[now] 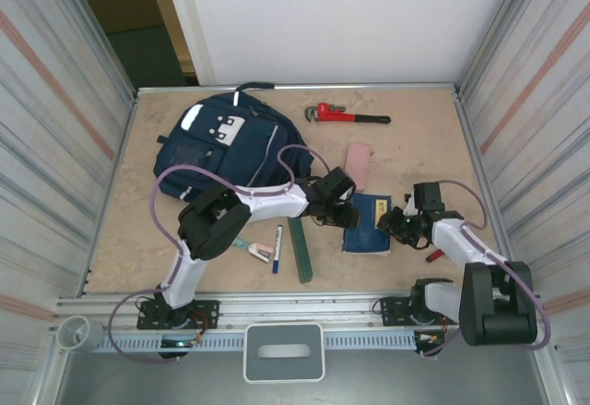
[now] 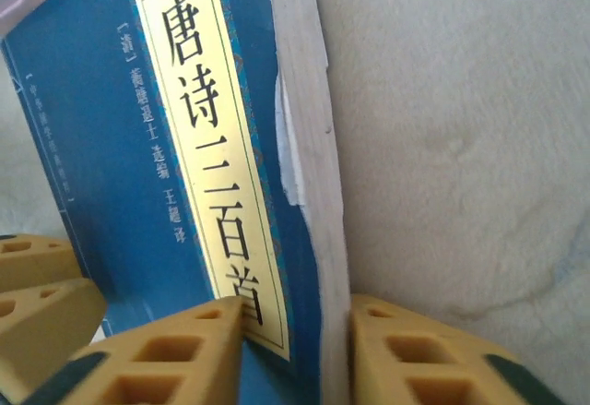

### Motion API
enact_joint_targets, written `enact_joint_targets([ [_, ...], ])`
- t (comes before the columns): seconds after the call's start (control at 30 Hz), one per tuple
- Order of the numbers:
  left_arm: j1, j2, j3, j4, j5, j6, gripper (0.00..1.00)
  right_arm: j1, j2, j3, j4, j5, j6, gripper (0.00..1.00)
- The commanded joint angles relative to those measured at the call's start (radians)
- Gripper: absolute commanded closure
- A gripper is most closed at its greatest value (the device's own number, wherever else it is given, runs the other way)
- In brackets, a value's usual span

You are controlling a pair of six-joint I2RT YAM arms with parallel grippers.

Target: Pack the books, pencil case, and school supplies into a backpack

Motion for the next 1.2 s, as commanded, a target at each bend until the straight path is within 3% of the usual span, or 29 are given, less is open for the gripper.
enact_joint_targets([
  [0.0, -0.017, -0.003, -0.033, 0.081, 0.060, -0.016, 0.62, 0.019, -0.106, 0.005, 0.022, -0.100, 0.007, 0.82],
  [0.17, 0.012, -0.120, -0.082, 0.115, 0.068, -0.003, 0.53, 0.017, -0.321, 0.055, -0.160, -0.001, 0.006, 1.00],
  [0.27, 0.048, -0.219, -0.128, 0.150, 0.099, 0.025, 0.42, 0.016, -0.455, 0.095, -0.184, -0.039, 0.027, 1.00],
  [0.4, 0.123, -0.374, -0.218, 0.280, 0.239, 0.045, 0.33, 0.015, -0.526, 0.166, -0.082, -0.177, 0.080, 1.00],
  [0.53, 0.238, -0.477, -0.305, 0.457, 0.418, -0.040, 0.27, 0.019, -0.473, 0.239, 0.091, -0.299, 0.154, 1.00],
  [0.67, 0.305, -0.543, -0.319, 0.484, 0.488, -0.036, 0.23, 0.050, -0.383, 0.271, 0.294, -0.382, 0.245, 1.00],
  [0.83, 0.349, -0.595, -0.321, 0.499, 0.524, -0.036, 0.40, 0.134, -0.268, 0.319, 0.410, -0.389, 0.269, 1.00],
  [1.0, 0.381, -0.630, -0.325, 0.515, 0.535, -0.048, 0.78, 0.150, -0.177, 0.359, 0.414, -0.391, 0.242, 0.99],
  [1.03, 0.390, -0.640, -0.331, 0.528, 0.541, -0.055, 0.85, 0.143, -0.163, 0.375, 0.377, -0.390, 0.216, 0.87],
  [1.1, 0.406, -0.667, -0.349, 0.578, 0.559, -0.073, 0.96, 0.109, -0.138, 0.410, 0.297, -0.409, 0.162, 0.48],
  [1.17, 0.416, -0.696, -0.362, 0.620, 0.580, -0.082, 1.00, 0.080, -0.100, 0.404, 0.330, -0.485, 0.158, 0.31],
])
